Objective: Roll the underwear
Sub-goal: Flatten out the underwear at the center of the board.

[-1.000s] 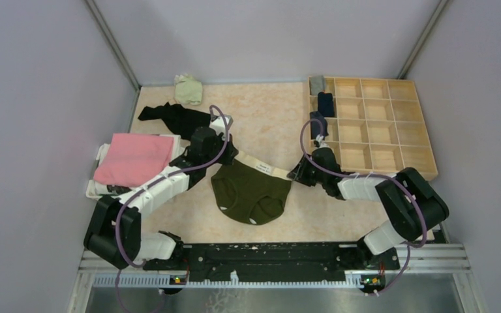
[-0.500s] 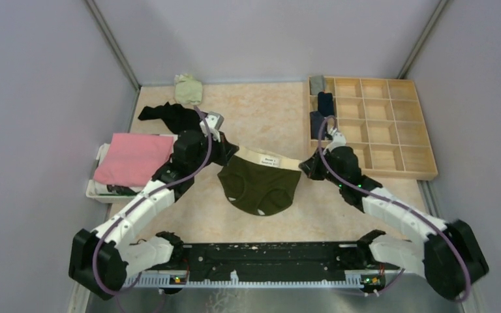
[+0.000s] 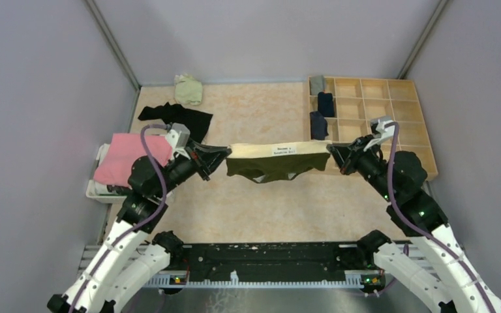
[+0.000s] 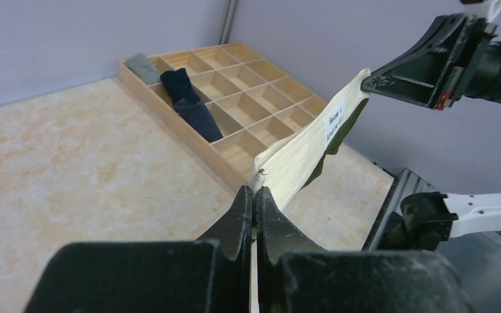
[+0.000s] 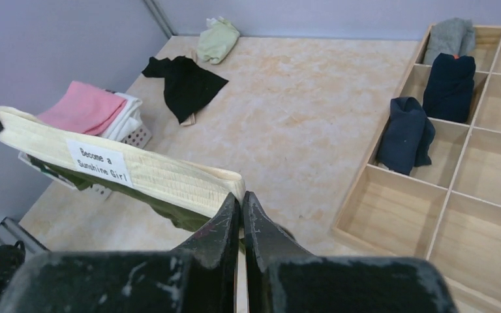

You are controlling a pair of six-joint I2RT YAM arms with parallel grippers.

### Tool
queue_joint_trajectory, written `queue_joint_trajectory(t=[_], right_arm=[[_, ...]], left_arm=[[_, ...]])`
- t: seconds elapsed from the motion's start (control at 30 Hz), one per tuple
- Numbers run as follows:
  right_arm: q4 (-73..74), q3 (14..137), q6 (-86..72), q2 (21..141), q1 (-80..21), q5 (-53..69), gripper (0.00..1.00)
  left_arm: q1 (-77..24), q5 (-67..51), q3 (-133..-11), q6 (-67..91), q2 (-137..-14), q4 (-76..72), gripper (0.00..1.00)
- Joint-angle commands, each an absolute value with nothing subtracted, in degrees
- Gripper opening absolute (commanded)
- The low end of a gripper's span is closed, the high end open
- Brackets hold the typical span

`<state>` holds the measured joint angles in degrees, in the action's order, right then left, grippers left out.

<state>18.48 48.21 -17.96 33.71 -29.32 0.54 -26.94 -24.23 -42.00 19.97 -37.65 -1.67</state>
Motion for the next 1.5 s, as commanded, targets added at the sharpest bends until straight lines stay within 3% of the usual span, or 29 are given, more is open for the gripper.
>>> queue_joint_trajectory(t=[0.0, 0.3, 0.43, 0.53, 0.77, 0.97, 1.27, 1.47], right_arm=[[30.58, 54.28, -16.4, 31.4, -29.33, 2.63, 0.0], [47.57, 59.68, -24.47, 31.55, -29.31, 19.29, 0.0], [51.83, 54.81, -25.85, 33.49, -29.31, 18.96, 0.0], [46.06, 47.89, -27.33, 36.39, -29.3, 13.53, 0.0], [19.43, 34.73, -29.17, 50.9, -29.27, -5.04, 0.0], [4.82, 33.93, -27.57, 64.44, -29.02, -10.06, 0.0], [-2.13, 36.53, -24.47, 74.13, -28.46, -13.12, 0.07], [-1.71, 38.58, -23.16, 75.92, -28.38, -14.76, 0.25]], left_arm=[[-26.73, -24.19, -42.29, 23.37, -31.31, 1.5, 0.0], [-26.66, -28.64, -40.14, 29.25, -21.88, 13.3, 0.0], [-26.67, -22.55, -34.63, 33.99, -20.69, 17.74, 0.0], [-26.74, -17.21, -27.33, 37.65, -21.61, 11.19, 0.0], [-26.71, -0.71, -14.52, 36.68, -40.83, -14.42, 0.0], [-26.71, 4.07, -16.26, 32.65, -62.48, -32.46, 0.0], [-26.69, 10.26, -18.9, 30.78, -74.5, -37.25, 0.0], [-26.71, 12.44, -21.2, 29.15, -75.65, -34.73, 0.01]])
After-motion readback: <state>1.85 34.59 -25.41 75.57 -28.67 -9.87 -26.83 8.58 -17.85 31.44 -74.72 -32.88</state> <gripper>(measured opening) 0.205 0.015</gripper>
